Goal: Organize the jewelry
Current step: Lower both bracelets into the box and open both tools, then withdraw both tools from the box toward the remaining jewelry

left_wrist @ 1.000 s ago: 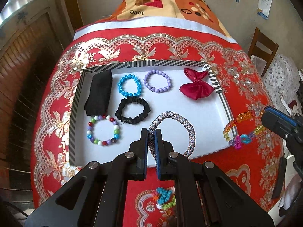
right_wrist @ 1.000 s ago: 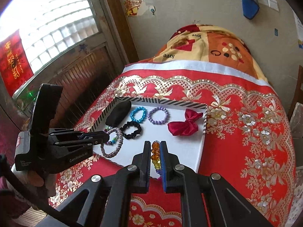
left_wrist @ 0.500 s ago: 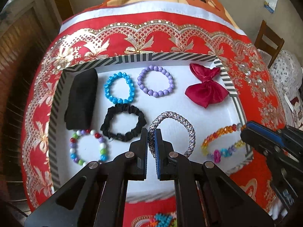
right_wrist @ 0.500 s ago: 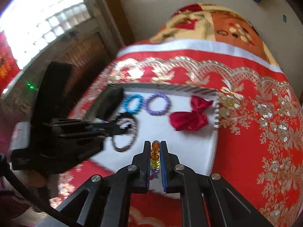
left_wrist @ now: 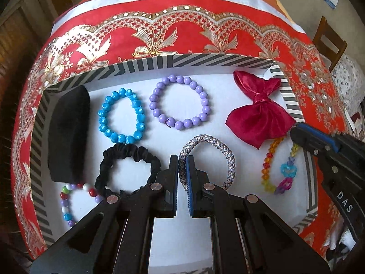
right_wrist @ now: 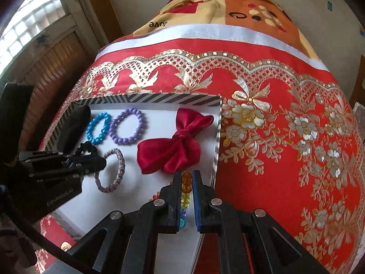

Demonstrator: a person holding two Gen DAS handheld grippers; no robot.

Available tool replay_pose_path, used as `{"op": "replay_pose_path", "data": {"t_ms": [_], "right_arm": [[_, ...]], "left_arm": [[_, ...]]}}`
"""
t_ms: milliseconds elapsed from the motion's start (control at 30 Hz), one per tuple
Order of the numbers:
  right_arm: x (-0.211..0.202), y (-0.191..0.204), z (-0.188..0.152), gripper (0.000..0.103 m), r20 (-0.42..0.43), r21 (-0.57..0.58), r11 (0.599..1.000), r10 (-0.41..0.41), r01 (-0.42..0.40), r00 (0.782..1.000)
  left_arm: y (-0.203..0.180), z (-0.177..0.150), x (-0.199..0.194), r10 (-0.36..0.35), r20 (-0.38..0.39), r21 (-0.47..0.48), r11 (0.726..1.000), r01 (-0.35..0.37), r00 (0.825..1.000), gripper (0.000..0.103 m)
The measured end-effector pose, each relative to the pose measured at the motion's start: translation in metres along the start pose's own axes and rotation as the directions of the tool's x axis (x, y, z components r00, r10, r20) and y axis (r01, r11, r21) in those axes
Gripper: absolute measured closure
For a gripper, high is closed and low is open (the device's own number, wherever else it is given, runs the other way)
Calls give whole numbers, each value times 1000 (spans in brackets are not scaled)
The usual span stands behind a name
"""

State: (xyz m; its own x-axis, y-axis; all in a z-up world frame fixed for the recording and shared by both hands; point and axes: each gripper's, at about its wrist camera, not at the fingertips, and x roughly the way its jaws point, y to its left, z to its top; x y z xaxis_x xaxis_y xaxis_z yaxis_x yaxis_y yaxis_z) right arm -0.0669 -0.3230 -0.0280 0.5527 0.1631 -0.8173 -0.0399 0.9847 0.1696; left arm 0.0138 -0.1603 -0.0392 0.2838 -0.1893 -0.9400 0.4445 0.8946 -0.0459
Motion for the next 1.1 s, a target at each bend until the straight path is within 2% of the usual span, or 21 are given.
{"op": "replay_pose_path", "data": {"t_ms": [200, 400, 467, 500, 533, 567, 633, 1100], "right_arm": [[13, 3, 10, 95, 12, -20, 999, -45, 45, 999], [19, 7, 5, 95, -15, -30, 999, -19, 18, 1000], [18, 8, 4, 95, -14, -30, 999, -22, 22, 1000], [17, 9, 3, 94, -14, -30, 999, -25, 24, 1000], [16, 9, 3, 89, -14, -28, 999, -24, 23, 1000], [15, 9, 3, 79, -13, -26, 999, -21, 20, 1000], [12, 11, 2, 74, -7, -20, 1000, 6, -6, 1000], [-25, 18, -10, 71, 53, 10, 999, 36, -37, 998]], "left_arm": [[2, 2, 5, 16, -5, -6, 1000, -16, 1000, 98], [0, 3, 7, 36, -2, -5, 999, -36, 999, 96], [-1, 3, 7, 37, -3, -8, 999, -37, 999, 86], [-1, 3, 7, 32, -3, -10, 999, -32, 999, 76], [-1, 3, 7, 21, -3, -12, 1000, -21, 1000, 69], [-2, 3, 8, 16, -2, -14, 1000, -16, 1000, 67], [-2, 2, 7, 18, -1, -14, 1000, -18, 1000, 67], [1, -12, -24, 38, 46, -22, 999, -37, 998, 65]]}}
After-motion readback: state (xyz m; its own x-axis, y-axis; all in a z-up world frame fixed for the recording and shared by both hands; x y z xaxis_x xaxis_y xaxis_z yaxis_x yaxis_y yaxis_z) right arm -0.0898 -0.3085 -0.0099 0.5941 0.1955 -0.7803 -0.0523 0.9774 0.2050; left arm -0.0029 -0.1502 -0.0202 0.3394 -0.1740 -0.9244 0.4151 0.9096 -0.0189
